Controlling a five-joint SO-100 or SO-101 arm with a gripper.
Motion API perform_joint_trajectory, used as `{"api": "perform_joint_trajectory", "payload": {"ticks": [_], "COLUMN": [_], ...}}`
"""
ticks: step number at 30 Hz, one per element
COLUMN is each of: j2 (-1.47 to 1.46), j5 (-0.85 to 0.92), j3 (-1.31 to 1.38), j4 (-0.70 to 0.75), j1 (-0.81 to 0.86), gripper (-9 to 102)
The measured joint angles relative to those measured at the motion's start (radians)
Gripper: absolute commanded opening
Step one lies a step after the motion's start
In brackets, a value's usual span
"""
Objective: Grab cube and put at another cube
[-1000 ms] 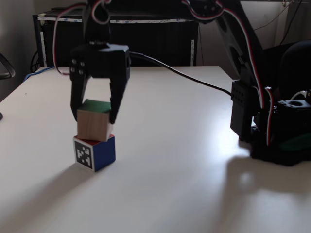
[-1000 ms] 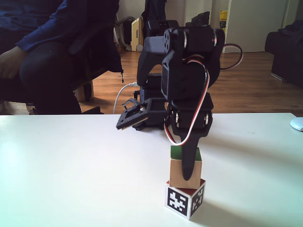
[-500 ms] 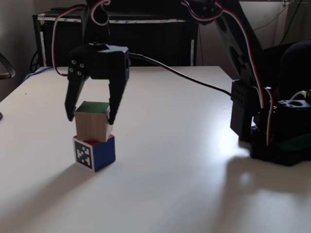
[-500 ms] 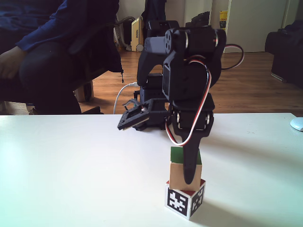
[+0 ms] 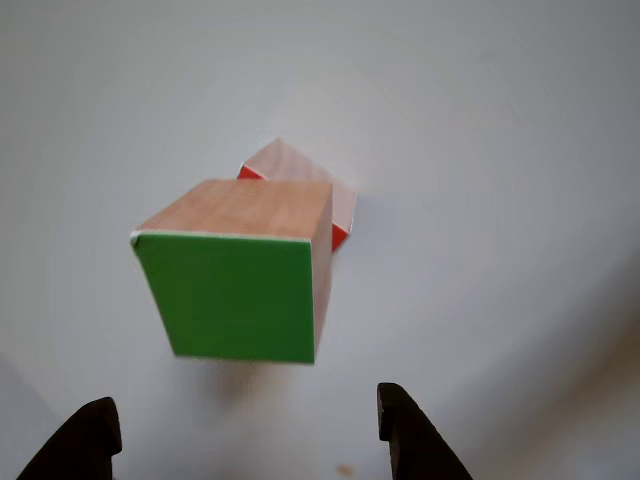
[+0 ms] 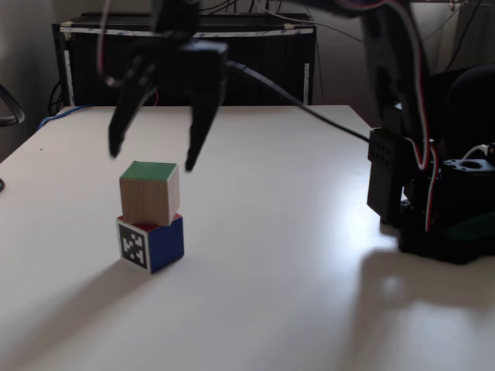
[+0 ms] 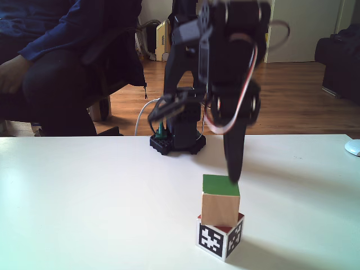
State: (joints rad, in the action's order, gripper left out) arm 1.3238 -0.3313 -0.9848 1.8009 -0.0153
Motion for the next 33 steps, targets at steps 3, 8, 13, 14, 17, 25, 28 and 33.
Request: {"api": "perform_joint_trajectory", "payload": {"ticks": [3,8,13,14,17,25,28,33], "j2": [0.16,0.442,0.781,0.867,1.108,1.485,1.655,1.921], "j5": [0.025,0.106,0.227,0.25,0.296,0.359,0.393,0.414], "j3": [-0.077,-0.219,-0.495,-0.577,-0.815,-1.296,-1.462,-1.666], "j4": [0.002,0.008,-0.086,-0.124,-0.218,-0.416,-0.442,-0.411], "j1": [0.0,0.018,0.137,0.149,0.232,0.281,0.29,0.298], "gripper": [41,43,43,43,43,36,32,25]}}
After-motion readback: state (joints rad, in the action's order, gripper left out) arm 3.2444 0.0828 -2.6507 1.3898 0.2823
